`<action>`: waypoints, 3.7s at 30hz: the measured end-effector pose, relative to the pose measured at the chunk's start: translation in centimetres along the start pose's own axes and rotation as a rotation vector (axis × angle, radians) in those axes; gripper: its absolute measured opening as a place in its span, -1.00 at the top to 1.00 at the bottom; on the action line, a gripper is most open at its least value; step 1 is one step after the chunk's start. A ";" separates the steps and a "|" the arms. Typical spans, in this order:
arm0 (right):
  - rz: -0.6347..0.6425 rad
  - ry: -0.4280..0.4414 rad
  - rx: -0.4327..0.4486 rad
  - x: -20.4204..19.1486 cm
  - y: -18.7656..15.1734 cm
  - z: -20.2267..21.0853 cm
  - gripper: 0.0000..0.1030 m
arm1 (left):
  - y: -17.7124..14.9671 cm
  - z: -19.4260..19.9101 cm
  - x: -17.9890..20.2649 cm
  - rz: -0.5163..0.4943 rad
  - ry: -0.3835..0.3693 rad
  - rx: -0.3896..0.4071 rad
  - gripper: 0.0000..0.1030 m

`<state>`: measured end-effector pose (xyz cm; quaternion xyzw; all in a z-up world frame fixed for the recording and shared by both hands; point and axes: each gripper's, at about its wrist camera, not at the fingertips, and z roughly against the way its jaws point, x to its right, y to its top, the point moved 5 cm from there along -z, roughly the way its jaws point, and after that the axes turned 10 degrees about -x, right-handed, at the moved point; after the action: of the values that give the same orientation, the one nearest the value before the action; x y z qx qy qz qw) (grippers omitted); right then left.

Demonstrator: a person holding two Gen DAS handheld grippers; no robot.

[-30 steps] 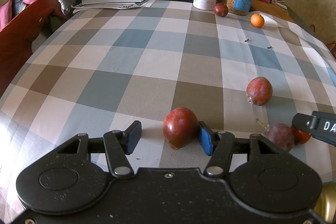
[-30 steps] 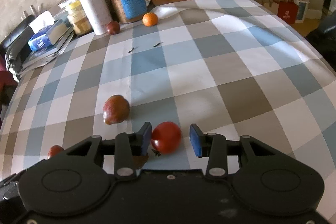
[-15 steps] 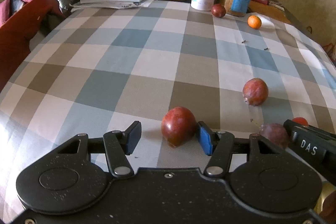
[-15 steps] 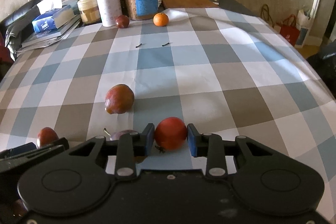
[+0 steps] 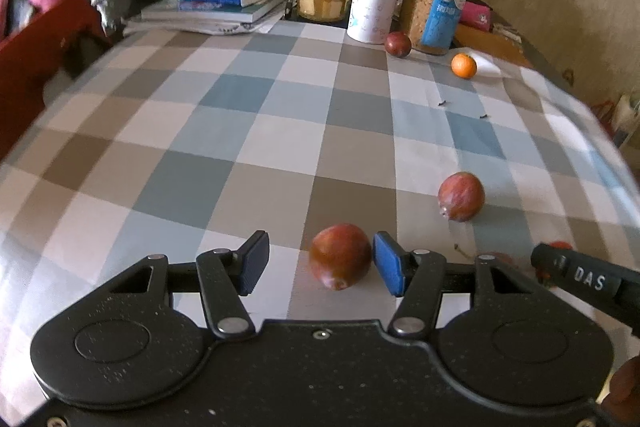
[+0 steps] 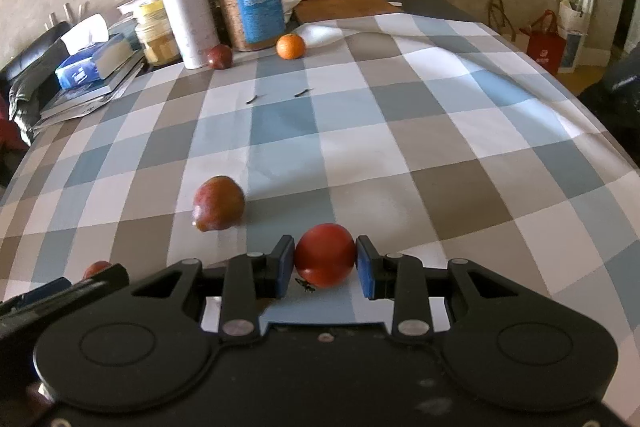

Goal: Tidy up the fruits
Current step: 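Close right gripper on the red tomato while left gripper stays around the plum, then close left gripper on the dark red plum and lift it, then carry the plum in left gripper while right gripper carries the tomato over the tray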

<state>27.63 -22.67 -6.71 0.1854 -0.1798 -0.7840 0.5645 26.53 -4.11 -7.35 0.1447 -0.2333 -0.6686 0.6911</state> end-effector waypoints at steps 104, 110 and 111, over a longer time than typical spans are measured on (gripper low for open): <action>-0.022 -0.002 0.036 0.8 0.4 0.5 0.35 | 0.0 5.9 -1.4 0.043 -0.088 0.038 0.14; -0.035 0.020 0.019 1.0 0.5 0.4 0.35 | -2.1 8.4 -0.6 -0.039 -0.125 -0.015 0.14; -0.037 0.025 0.014 1.0 0.5 0.3 0.35 | -2.5 8.6 -0.5 -0.051 -0.131 -0.027 0.14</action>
<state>27.58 -23.77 -6.26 0.2026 -0.1749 -0.7906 0.5508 19.95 -2.84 -1.33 0.0973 -0.2651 -0.6971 0.6590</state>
